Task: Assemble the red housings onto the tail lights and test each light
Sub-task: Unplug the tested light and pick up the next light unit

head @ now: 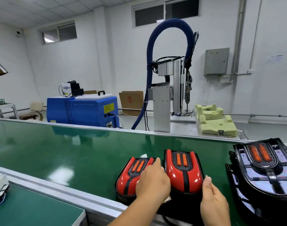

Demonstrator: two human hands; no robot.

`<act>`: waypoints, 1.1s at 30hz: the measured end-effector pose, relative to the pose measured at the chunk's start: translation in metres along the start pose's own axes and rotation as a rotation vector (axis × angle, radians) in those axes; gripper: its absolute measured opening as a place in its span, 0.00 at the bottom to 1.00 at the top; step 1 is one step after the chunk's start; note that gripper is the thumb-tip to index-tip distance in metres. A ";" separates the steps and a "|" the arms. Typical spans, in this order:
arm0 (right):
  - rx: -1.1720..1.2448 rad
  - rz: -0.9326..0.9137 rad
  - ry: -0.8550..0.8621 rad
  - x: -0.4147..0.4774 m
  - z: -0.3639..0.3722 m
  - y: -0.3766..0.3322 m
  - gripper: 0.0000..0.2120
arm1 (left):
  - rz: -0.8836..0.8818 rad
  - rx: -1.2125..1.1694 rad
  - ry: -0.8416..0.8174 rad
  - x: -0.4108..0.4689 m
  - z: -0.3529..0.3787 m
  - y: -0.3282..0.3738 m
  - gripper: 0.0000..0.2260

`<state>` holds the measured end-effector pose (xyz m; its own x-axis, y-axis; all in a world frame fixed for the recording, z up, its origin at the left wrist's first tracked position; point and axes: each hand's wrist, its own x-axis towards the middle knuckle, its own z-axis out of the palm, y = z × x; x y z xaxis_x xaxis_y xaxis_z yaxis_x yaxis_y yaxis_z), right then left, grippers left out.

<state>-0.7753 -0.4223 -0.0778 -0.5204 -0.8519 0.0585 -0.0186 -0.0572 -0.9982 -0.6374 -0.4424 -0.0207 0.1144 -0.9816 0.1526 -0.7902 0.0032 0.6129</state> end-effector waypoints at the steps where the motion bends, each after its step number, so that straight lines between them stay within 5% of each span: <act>1: 0.008 -0.001 -0.002 0.000 0.000 -0.001 0.23 | 0.021 0.006 0.011 0.000 -0.001 0.002 0.20; 15: -0.100 -0.162 -0.142 0.003 0.018 -0.001 0.18 | 0.015 -0.159 0.020 0.006 -0.009 -0.002 0.12; 33: -0.014 -0.120 0.028 0.012 0.018 0.015 0.19 | -0.001 -0.267 -0.038 -0.001 -0.016 -0.002 0.21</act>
<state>-0.7662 -0.4433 -0.0919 -0.5377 -0.8242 0.1778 -0.0939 -0.1510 -0.9841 -0.6265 -0.4381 -0.0099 0.0882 -0.9882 0.1255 -0.6028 0.0473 0.7965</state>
